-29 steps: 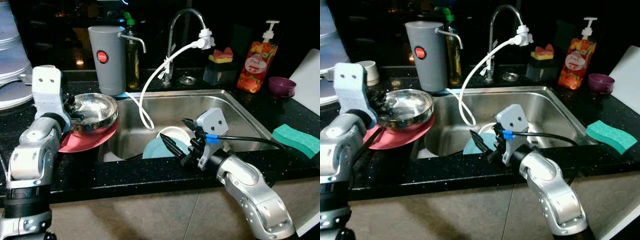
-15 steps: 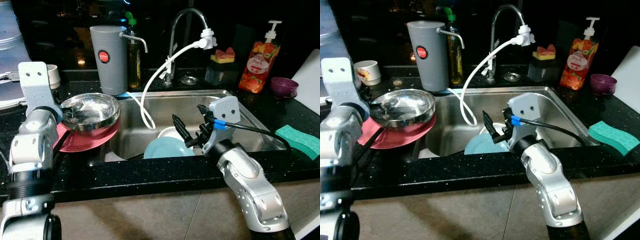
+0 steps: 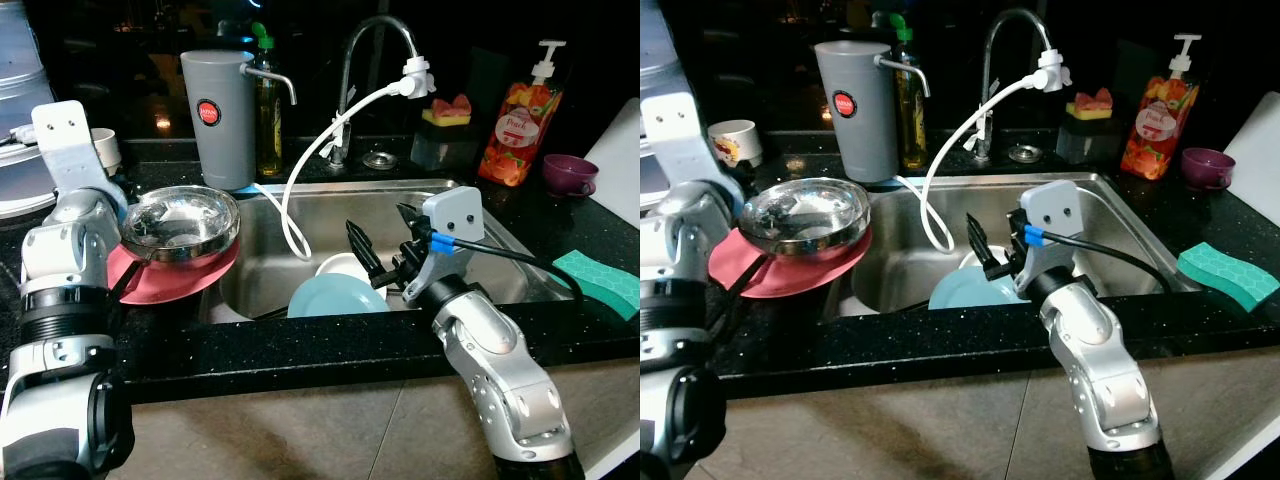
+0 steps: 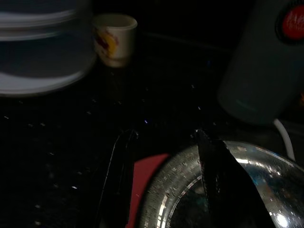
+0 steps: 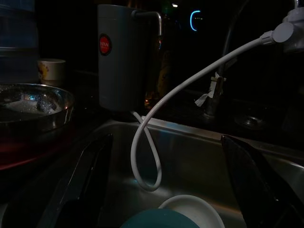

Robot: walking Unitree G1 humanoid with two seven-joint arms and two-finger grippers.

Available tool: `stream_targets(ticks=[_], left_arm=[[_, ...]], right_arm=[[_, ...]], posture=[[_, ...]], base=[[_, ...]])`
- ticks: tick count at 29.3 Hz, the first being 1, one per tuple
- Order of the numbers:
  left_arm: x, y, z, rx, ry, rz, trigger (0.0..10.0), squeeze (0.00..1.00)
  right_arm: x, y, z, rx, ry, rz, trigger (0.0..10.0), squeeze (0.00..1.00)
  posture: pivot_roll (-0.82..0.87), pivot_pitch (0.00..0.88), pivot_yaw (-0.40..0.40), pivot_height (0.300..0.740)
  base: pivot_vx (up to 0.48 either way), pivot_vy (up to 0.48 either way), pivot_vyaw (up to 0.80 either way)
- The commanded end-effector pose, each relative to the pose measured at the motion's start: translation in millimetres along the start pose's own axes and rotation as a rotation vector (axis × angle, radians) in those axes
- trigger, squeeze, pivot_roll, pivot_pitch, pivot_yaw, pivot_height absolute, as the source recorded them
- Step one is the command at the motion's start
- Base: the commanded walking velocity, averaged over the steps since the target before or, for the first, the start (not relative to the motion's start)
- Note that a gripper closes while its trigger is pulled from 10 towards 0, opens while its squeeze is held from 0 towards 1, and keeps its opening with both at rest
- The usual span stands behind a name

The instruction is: Kitchen organization

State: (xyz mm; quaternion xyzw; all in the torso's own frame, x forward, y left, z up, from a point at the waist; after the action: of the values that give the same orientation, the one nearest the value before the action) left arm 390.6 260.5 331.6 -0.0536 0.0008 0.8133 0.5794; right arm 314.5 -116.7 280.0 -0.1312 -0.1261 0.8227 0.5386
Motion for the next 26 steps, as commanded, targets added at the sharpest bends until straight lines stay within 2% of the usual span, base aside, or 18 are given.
stream_targets(ticks=[1, 3, 6, 13, 15, 26], left_arm=[[-3.3, -2.6, -5, 0.028, 0.003, -0.017, 10.0, 0.00], [-3.3, -3.3, -8, 0.043, 0.002, -0.017, 10.0, 0.00], [1.7, -5.4, -23, 0.099, -0.039, 0.007, 10.0, 0.00], [6.9, -8.8, -29, 0.120, -0.047, 0.019, 10.0, 0.00], [6.2, -9.3, -33, 0.145, -0.018, 0.007, 10.0, 0.00], [8.4, -8.8, -34, 0.157, -0.002, -0.002, 10.0, 0.00]], right_arm=[[-0.3, 0.1, 1, -0.012, 0.002, -0.005, 10.0, 0.00], [-0.5, 0.1, 1, -0.013, 0.002, -0.006, 10.0, 0.00], [-1.9, 0.9, 2, -0.013, 0.004, -0.011, 10.0, 0.00], [-2.0, 0.4, 2, -0.022, -0.002, -0.019, 10.0, 0.00], [-1.8, -0.1, 2, -0.027, -0.005, -0.020, 10.0, 0.00], [-2.6, -0.2, 3, -0.031, -0.006, -0.025, 10.0, 0.00]], posture=[[0.01, 0.124, -0.003, 0.740], [0.01, 0.124, -0.003, 0.740], [0.01, 0.123, 0.001, 0.740], [0.01, 0.122, 0.001, 0.740], [0.01, 0.122, 0.001, 0.740], [0.01, 0.118, 0.002, 0.740]], base=[[0.000, 0.000, 0.00], [0.000, 0.000, 0.00], [0.000, 0.000, 0.00], [0.000, 0.000, 0.00], [0.000, 0.000, 0.00], [0.000, 0.000, 0.00]])
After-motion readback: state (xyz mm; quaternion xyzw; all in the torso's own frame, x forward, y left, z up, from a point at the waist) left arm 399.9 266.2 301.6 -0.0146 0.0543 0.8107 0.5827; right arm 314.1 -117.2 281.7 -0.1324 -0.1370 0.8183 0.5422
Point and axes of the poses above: a point about 5 cm out from each wrist's last joint towards the gripper, its own y axis pointing back from the gripper into the wrist, its own z axis along the axis of the wrist's last joint, x = y × z, the point moved 1 cm from there along -y, pointing out of the wrist towards the gripper, and after that the axes turned 5 degrees about -y, right-handed, at the moved point
